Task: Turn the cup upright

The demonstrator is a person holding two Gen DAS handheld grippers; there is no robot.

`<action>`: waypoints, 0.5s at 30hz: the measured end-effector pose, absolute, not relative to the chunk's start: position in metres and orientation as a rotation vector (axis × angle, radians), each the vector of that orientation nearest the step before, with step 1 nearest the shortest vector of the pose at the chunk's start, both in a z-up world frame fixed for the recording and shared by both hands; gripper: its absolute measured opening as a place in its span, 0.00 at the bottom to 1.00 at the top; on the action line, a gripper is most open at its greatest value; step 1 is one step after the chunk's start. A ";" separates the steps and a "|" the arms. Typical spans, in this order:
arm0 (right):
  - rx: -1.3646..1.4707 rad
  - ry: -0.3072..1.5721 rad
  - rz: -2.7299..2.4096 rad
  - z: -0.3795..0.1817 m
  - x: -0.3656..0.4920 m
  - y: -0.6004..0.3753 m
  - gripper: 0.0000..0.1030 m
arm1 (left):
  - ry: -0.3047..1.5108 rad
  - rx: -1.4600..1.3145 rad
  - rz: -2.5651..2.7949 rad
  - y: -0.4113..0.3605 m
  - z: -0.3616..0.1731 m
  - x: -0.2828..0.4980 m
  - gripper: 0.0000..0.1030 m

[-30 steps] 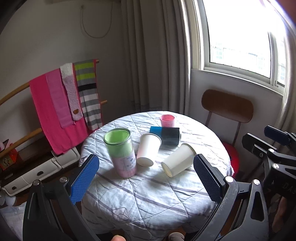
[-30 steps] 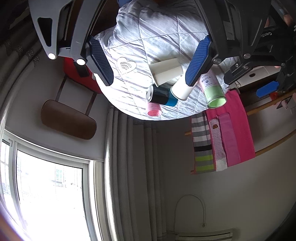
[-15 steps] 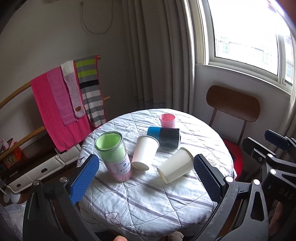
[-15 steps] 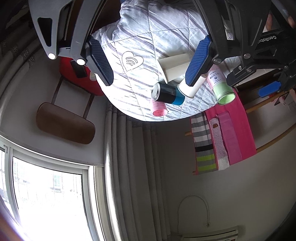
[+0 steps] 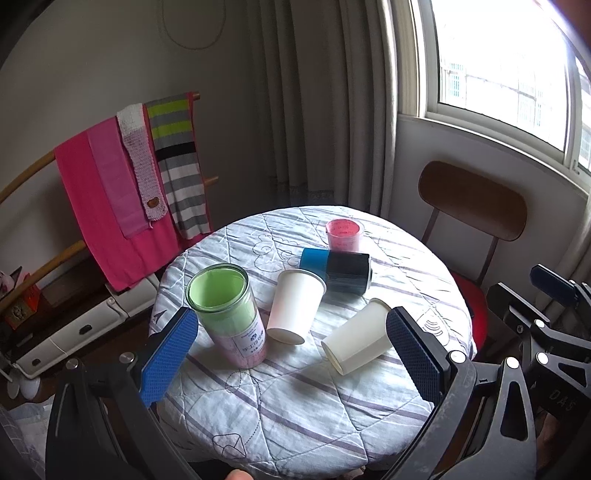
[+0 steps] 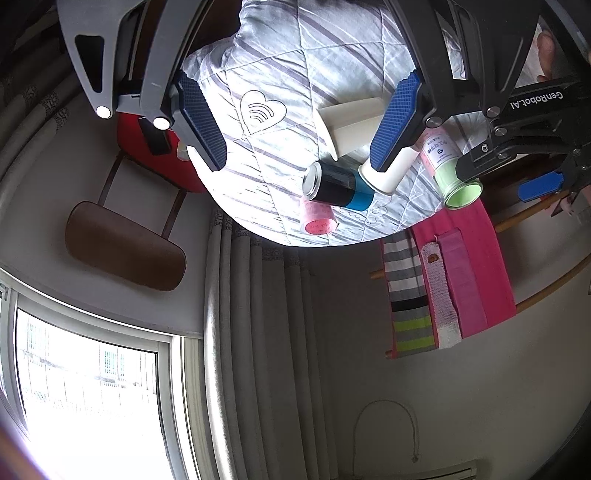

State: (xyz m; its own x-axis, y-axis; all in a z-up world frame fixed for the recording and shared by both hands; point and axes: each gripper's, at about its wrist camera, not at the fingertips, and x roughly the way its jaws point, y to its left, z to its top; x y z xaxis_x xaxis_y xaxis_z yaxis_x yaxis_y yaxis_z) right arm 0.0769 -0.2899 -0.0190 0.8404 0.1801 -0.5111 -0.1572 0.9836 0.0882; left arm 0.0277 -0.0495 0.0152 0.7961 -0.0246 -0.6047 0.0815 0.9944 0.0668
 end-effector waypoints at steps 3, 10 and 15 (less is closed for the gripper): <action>0.033 0.554 0.179 -0.020 0.082 -0.286 0.79 | 0.656 0.083 -0.055 -0.046 0.013 0.033 1.00; 0.013 0.570 0.181 -0.021 0.092 -0.278 0.79 | 0.672 0.073 -0.057 -0.040 0.008 0.042 1.00; 0.007 0.570 0.177 -0.020 0.092 -0.277 0.79 | 0.667 0.077 -0.059 -0.040 0.009 0.041 1.00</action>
